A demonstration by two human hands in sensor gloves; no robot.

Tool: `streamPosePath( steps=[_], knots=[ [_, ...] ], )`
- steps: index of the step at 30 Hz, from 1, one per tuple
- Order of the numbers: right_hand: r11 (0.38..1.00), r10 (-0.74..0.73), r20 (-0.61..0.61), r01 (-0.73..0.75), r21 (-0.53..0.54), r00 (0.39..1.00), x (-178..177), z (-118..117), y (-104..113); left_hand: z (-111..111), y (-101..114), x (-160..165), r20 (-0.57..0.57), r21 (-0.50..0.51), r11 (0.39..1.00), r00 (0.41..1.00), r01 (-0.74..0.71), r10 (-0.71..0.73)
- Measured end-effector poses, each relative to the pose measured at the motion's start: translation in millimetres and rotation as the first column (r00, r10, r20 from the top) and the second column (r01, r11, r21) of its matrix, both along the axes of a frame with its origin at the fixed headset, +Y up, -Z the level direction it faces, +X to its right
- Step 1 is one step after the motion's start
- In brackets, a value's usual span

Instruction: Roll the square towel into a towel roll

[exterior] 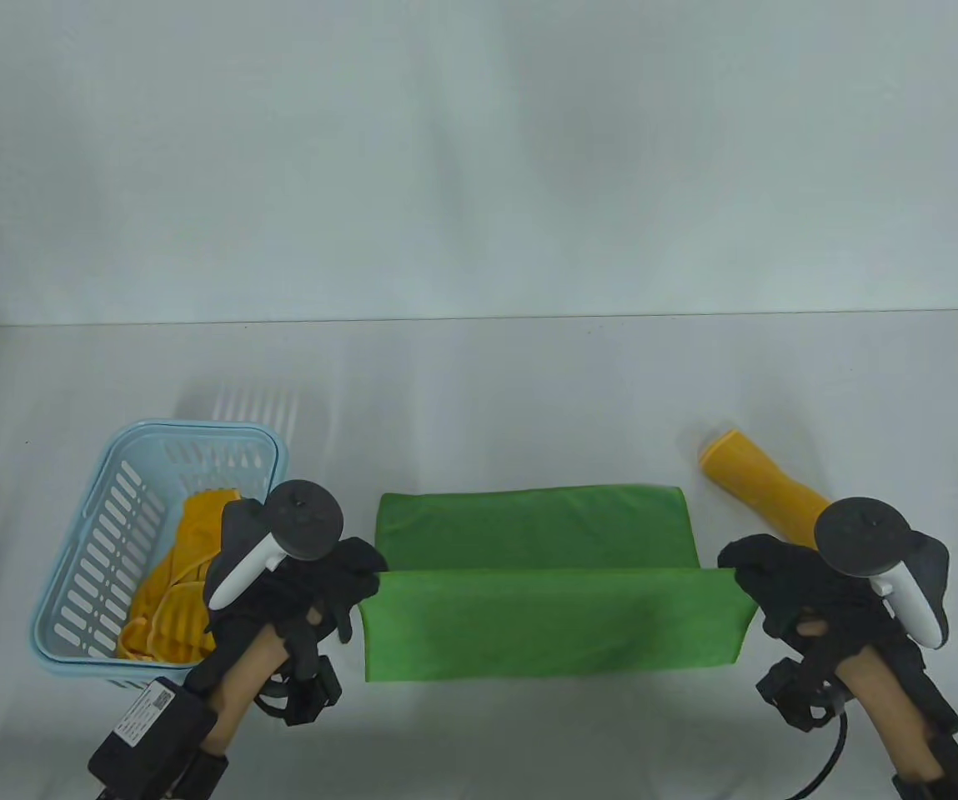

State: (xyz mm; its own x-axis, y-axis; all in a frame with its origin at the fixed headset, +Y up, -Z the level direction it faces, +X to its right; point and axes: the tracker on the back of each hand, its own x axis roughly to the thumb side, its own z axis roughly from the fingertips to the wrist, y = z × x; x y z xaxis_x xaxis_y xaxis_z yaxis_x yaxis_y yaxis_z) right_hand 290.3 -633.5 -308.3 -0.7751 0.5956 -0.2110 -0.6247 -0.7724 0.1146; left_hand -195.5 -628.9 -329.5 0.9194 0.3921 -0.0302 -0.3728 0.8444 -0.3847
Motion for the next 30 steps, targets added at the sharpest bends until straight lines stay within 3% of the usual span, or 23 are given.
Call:
streamPosePath(
  steps=[10, 18, 24, 30],
  knots=[
    [0.995, 0.096, 0.161, -0.099, 0.010, 0.982, -13.2, -63.7, -15.2, -55.8, -20.7, 29.1, -0.165, 0.037, 0.976, 0.965, 0.214, -0.206],
    [0.973, 0.223, 0.263, -0.231, -0.001, 0.939, -30.4, -108.2, -44.2, -99.5, -46.5, 45.7, -0.276, 0.035, 0.929, 0.897, 0.369, -0.346],
    [0.939, 0.336, 0.292, -0.341, -0.034, 0.896, -47.0, -134.5, -74.5, -117.9, -72.6, 51.1, -0.329, 0.049, 0.871, 0.831, 0.489, -0.448],
    [0.892, 0.447, 0.290, -0.445, -0.077, 0.846, -62.9, -148.0, -102.9, -127.8, -99.5, 52.9, -0.346, 0.013, 0.858, 0.807, 0.514, -0.479]
  ],
)
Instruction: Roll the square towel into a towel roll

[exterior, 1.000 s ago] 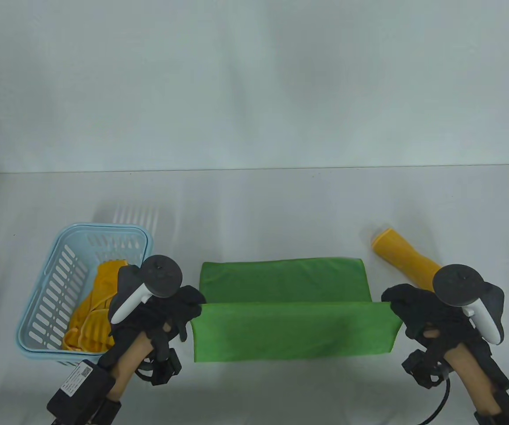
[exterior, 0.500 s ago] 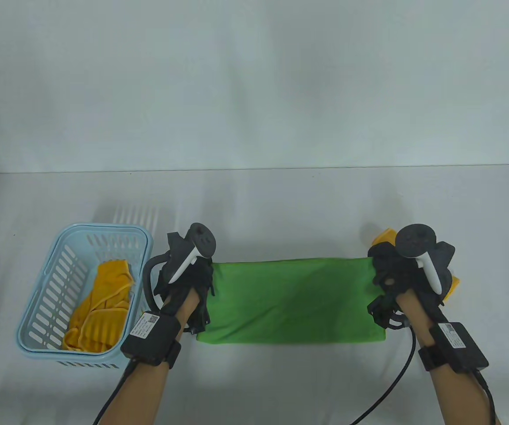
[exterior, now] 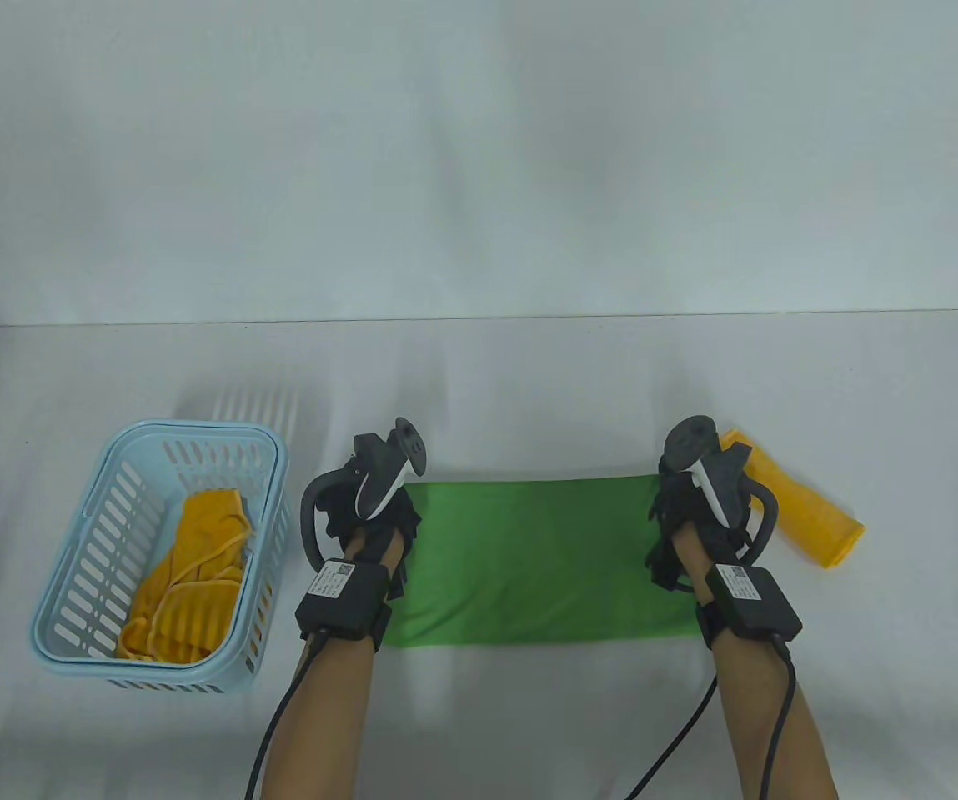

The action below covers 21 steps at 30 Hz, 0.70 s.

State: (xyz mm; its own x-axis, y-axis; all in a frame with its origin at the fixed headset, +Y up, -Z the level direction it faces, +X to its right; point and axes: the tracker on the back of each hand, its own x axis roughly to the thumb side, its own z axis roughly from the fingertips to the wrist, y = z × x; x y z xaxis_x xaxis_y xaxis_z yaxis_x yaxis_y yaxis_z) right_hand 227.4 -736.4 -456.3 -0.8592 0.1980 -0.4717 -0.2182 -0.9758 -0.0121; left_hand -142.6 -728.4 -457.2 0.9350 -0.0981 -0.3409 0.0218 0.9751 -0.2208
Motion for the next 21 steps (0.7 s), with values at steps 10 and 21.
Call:
streamPosePath(
  steps=[10, 21],
  knots=[
    [0.990, 0.140, -0.001, -0.140, 0.009, 0.990, -5.7, 7.2, 4.9, 6.1, -12.9, -15.4, -0.069, 0.026, 0.992, 0.990, -0.124, 0.126],
    [0.990, 0.132, -0.061, -0.129, 0.048, 0.989, -9.8, 29.8, 38.2, 27.2, 21.3, -3.1, 0.007, 0.074, 0.984, 0.987, -0.163, 0.163]
  ],
)
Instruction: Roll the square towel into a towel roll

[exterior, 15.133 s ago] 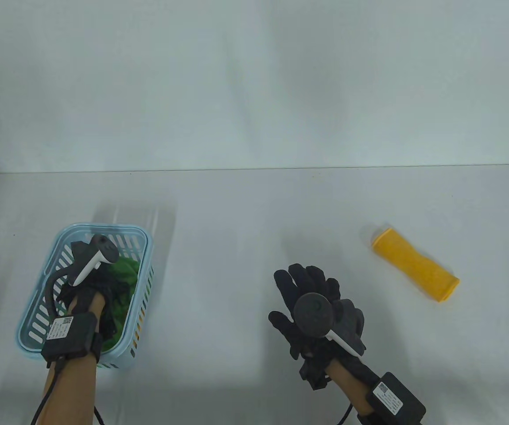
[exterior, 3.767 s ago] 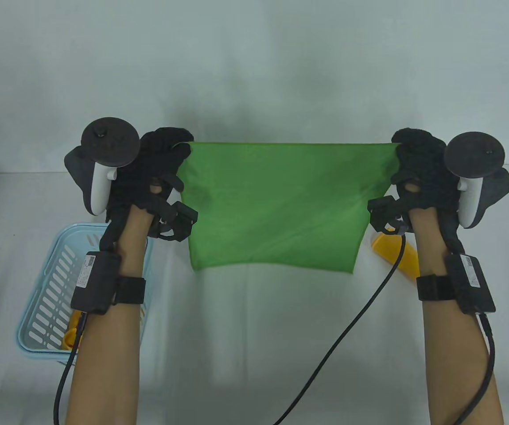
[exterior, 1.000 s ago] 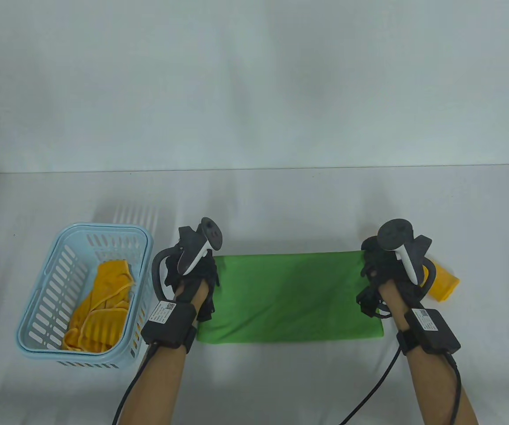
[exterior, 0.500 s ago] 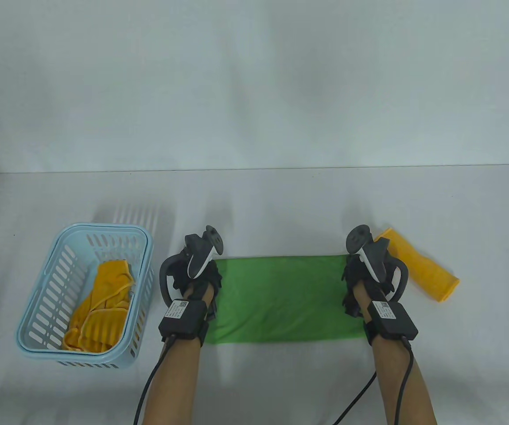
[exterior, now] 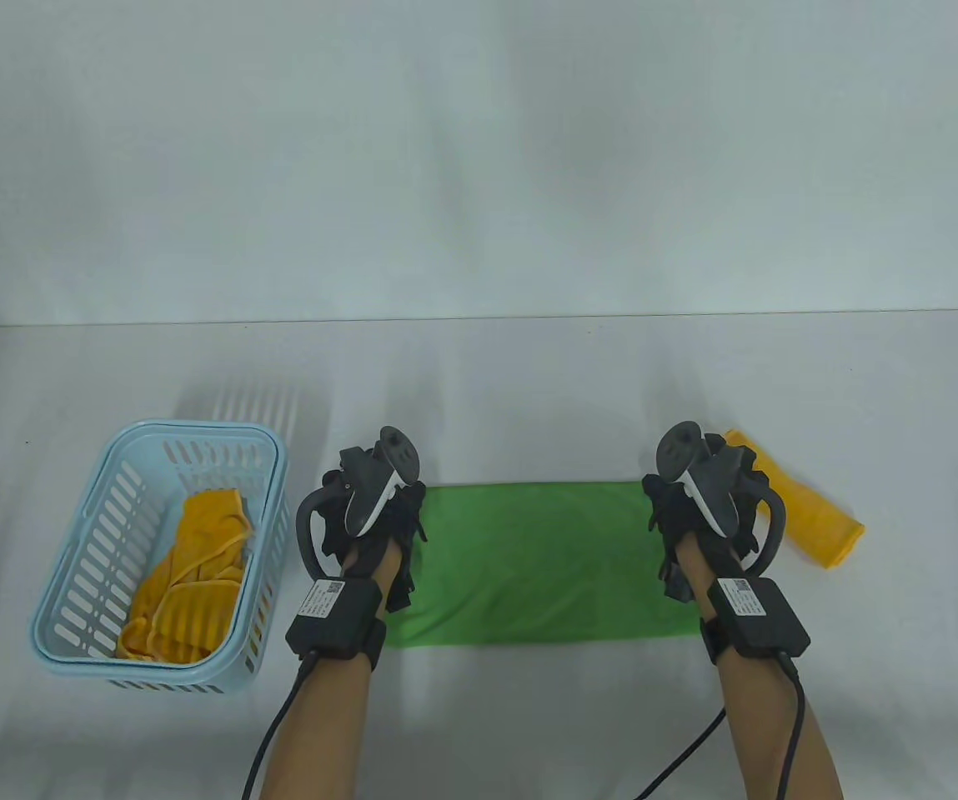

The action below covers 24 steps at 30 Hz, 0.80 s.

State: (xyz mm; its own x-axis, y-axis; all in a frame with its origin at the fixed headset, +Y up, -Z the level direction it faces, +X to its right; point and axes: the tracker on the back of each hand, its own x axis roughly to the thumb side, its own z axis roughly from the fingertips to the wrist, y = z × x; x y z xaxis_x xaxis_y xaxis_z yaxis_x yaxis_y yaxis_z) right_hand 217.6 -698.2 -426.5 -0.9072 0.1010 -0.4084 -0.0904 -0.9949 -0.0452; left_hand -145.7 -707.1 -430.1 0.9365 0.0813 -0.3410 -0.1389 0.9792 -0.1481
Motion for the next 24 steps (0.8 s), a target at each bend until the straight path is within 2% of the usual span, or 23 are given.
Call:
streamPosePath(
  steps=[8, 12, 17, 24],
  knots=[
    [0.994, -0.072, -0.133, 0.082, 0.068, 0.988, -19.2, 34.8, 27.3, 39.3, 38.5, 3.7, 0.132, 0.103, 0.993, 0.991, -0.051, 0.037],
    [0.984, -0.134, -0.219, 0.155, 0.084, 0.967, -35.8, 55.7, 38.6, 67.3, 57.6, -4.6, 0.202, 0.180, 0.978, 0.977, -0.101, 0.063],
    [0.973, -0.192, -0.345, 0.224, 0.055, 0.919, -66.3, 79.5, 44.5, 101.4, 71.0, -19.1, 0.258, 0.257, 0.955, 0.963, -0.148, 0.080],
    [0.960, -0.264, -0.467, 0.276, -0.044, 0.844, -117.2, 101.5, 37.5, 128.7, 86.8, -31.9, 0.297, 0.343, 0.912, 0.947, -0.226, 0.123]
  ],
)
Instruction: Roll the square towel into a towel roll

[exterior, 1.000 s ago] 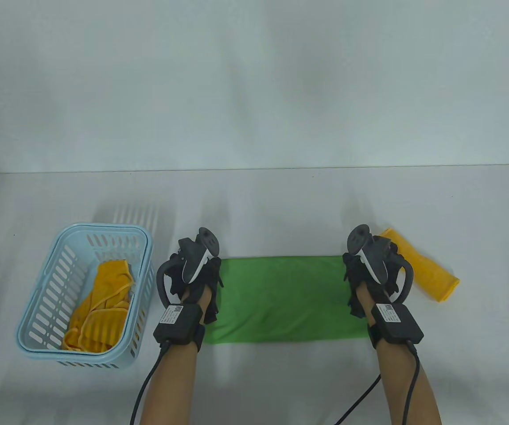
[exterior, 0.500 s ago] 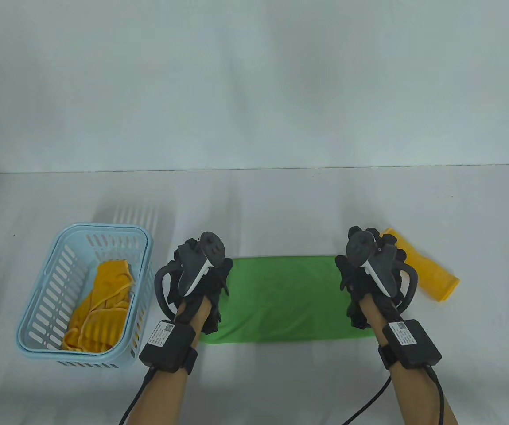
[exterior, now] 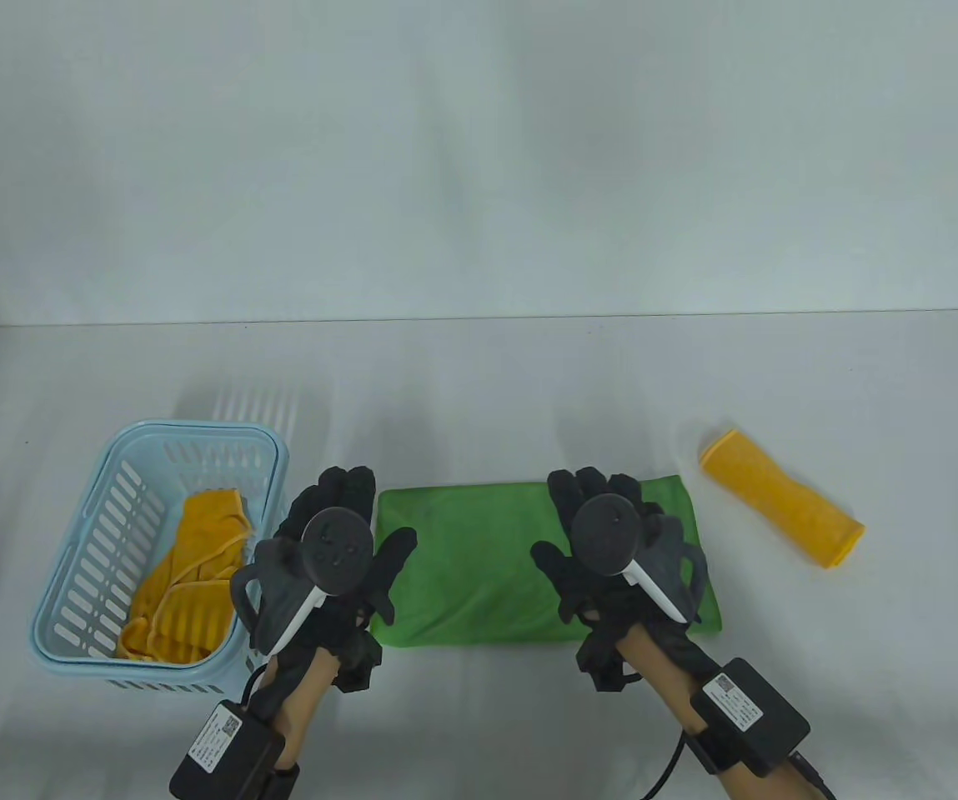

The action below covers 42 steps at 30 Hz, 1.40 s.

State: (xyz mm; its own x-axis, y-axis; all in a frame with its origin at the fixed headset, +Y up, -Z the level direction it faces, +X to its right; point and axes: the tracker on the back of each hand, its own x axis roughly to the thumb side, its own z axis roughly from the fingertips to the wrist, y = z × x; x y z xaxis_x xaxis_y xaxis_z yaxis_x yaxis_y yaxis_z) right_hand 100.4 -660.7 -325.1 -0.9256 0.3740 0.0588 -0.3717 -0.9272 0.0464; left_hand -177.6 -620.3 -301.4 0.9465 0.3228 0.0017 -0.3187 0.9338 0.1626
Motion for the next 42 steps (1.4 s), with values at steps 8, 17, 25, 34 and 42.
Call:
streamPosePath(
  steps=[8, 17, 25, 34, 42],
  knots=[
    [0.987, -0.022, -0.166, -0.005, -0.158, 0.986, -66.3, 10.9, -28.1, 12.6, 18.1, -11.0, 0.011, 0.073, 0.995, 0.998, -0.069, 0.068],
    [0.939, 0.036, -0.290, -0.132, -0.317, 0.956, -139.2, 13.0, -78.4, 13.5, 19.5, -19.7, 0.004, 0.082, 0.992, 0.996, -0.094, 0.094],
    [0.949, 0.189, -0.290, -0.251, -0.192, 0.938, -173.9, 9.3, -96.6, 14.0, 20.7, -23.4, 0.002, 0.090, 0.990, 0.994, -0.112, 0.112],
    [0.955, 0.205, -0.223, -0.245, -0.169, 0.953, -177.7, 1.3, -101.0, 12.9, 19.5, -23.8, -0.004, 0.086, 0.991, 0.994, -0.105, 0.106],
    [0.972, 0.103, -0.171, -0.135, -0.191, 0.980, -166.6, -4.6, -95.7, 13.1, 19.7, -25.0, -0.011, 0.083, 0.991, 0.994, -0.107, 0.108]
  ],
)
